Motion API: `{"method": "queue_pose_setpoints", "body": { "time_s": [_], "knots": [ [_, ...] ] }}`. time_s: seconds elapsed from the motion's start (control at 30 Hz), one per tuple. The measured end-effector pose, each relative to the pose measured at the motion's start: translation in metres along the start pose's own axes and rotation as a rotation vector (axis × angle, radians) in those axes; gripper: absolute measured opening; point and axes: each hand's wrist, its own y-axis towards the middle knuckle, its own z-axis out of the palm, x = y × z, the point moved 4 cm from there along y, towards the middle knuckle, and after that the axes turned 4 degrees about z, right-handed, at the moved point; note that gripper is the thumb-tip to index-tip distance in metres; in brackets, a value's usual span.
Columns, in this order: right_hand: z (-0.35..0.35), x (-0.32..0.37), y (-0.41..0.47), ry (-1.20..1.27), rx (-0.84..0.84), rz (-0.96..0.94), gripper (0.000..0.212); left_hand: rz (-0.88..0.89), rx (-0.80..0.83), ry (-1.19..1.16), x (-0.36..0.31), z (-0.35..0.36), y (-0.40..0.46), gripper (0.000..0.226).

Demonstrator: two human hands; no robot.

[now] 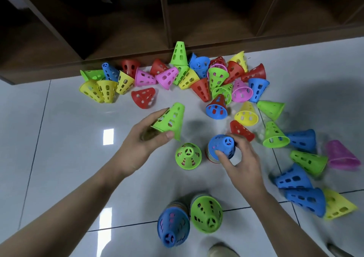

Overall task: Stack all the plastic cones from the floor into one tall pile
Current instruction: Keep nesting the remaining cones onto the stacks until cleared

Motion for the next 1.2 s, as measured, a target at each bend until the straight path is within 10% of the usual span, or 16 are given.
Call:
{"method": "queue_pose_setpoints", "body": {
  "time_s": [0.63, 0.8, 0.97, 1.2],
  "knots": [
    [-0.008, 0.000, 0.008, 0.115, 0.179, -0.040, 0.053, 0.062, -0.005, 0.401, 0.069, 0.056, -0.017, 0.063],
    [-0.028, -0.015, 0.068, -0.299, -0.045, 0.056, 0.031, 0.082, 0.005, 0.388, 0.071, 0.058, -0.007, 0.059],
    [-0.013, -0.036, 0.101, -0.852, 0.296, 0.328, 0.048, 0.057, 0.017, 0.338, 0.067, 0.063, 0.010, 0.060],
    [-0.013, -0.037, 0.099, -0.649, 0.197, 0.478, 0.034, 0.052, 0.079, 0.332, 0.064, 0.063, 0.025, 0.055]
  ]
}}
